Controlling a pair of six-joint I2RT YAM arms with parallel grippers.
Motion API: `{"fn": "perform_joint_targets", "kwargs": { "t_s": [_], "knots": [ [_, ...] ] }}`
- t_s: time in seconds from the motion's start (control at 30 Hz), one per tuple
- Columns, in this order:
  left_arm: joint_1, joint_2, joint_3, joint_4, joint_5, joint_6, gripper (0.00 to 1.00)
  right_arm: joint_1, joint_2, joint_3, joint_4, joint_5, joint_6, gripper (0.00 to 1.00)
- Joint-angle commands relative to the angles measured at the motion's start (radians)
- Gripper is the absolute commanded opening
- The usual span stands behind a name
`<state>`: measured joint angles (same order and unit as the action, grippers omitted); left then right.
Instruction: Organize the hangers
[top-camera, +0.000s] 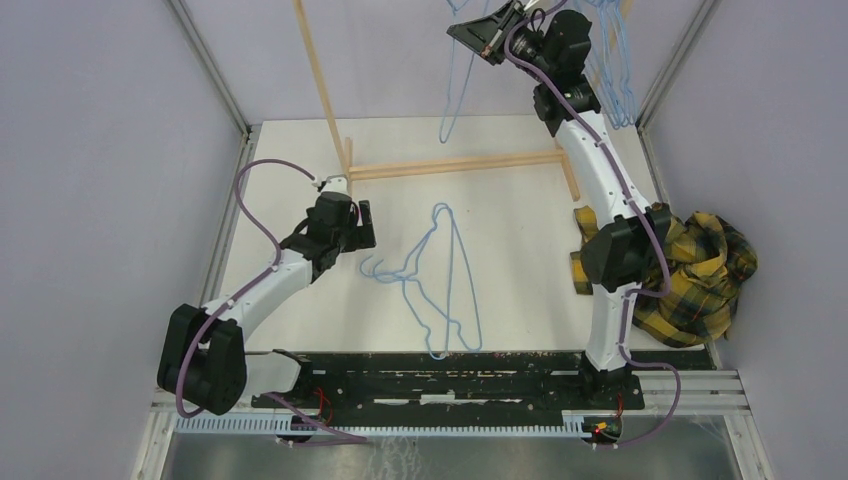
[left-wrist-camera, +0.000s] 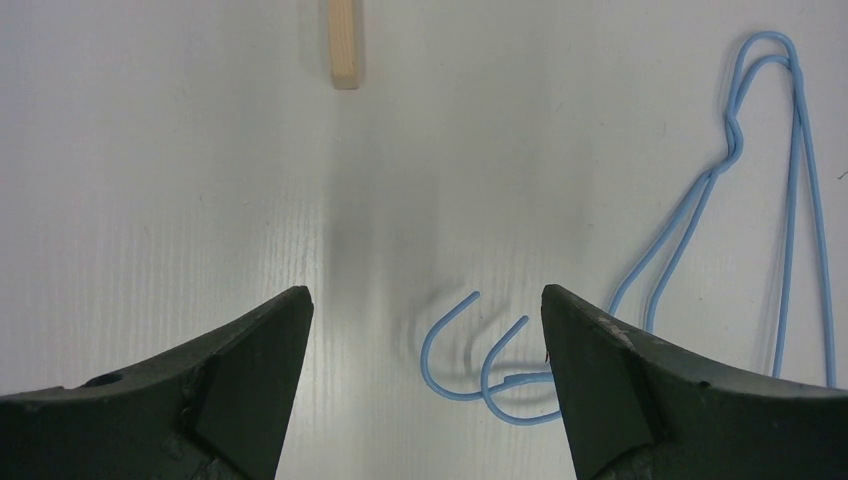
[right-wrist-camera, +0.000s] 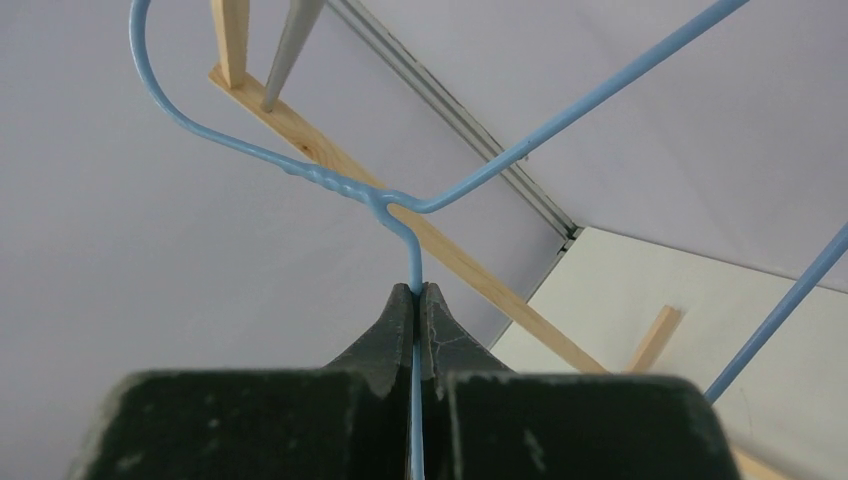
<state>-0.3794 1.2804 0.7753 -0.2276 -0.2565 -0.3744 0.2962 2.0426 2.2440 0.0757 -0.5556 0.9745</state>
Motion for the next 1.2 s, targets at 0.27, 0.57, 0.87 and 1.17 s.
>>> {"fn": "perform_joint_targets", "kwargs": {
  "t_s": [0.27,0.57,0.87,1.17],
  "knots": [
    [-0.007,-0.061,-0.015,0.036,-0.021,-0.031,0.91,-0.059,0.081,0.031,0.039,0.111,0.060,0.01],
    [-0.008,-0.057,-0.021,0.037,-0.015,-0.034,0.91,-0.141,-0.040,-0.236,0.162,0.159,0.121,0.01],
    [-0.008,-0.059,-0.028,0.036,-0.019,-0.040,0.91,-0.213,-0.117,-0.300,0.160,0.133,0.129,0.02],
    [-0.008,-0.057,-0.013,0.026,-0.027,-0.034,0.91,-0.216,-0.318,-0.457,0.081,0.174,0.013,0.50]
  ]
}}
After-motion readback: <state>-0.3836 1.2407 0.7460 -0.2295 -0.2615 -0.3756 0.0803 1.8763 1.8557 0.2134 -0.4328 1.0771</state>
